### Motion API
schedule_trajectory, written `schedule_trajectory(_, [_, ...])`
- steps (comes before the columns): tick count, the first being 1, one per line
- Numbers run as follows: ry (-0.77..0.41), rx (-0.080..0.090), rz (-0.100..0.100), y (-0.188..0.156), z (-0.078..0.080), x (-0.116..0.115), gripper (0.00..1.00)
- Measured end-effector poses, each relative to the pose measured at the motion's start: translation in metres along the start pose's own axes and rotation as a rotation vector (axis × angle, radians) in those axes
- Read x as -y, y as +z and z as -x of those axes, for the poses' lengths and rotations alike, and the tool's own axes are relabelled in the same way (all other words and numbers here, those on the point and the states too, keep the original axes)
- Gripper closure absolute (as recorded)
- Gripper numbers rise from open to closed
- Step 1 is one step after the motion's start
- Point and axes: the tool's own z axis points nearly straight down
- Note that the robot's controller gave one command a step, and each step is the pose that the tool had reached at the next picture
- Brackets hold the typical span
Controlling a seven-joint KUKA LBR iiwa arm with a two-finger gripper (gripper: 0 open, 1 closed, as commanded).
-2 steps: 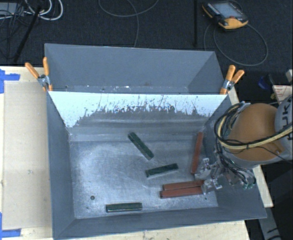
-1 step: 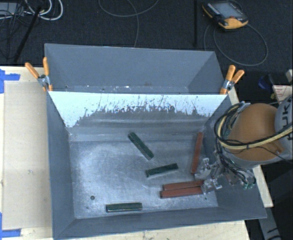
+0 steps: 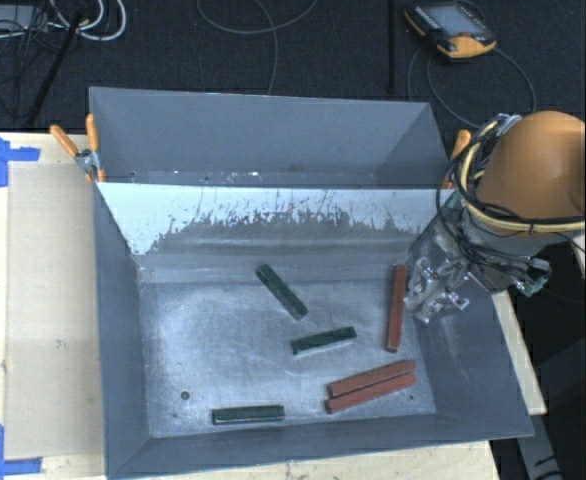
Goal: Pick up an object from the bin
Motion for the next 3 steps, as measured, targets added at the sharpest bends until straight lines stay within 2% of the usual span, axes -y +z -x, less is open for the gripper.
schedule_trajectory(1, [0.003, -0.004, 0.005, 0.003, -0.001, -0.001, 0.00])
schedule_trajectory(2, [0.004, -0.004, 0.005, 0.003, -0.002, -0.001, 0.00])
schedule_trajectory(3, [-0.063, -0.003, 0.002, 0.015, 0.002, 0.005, 0.00])
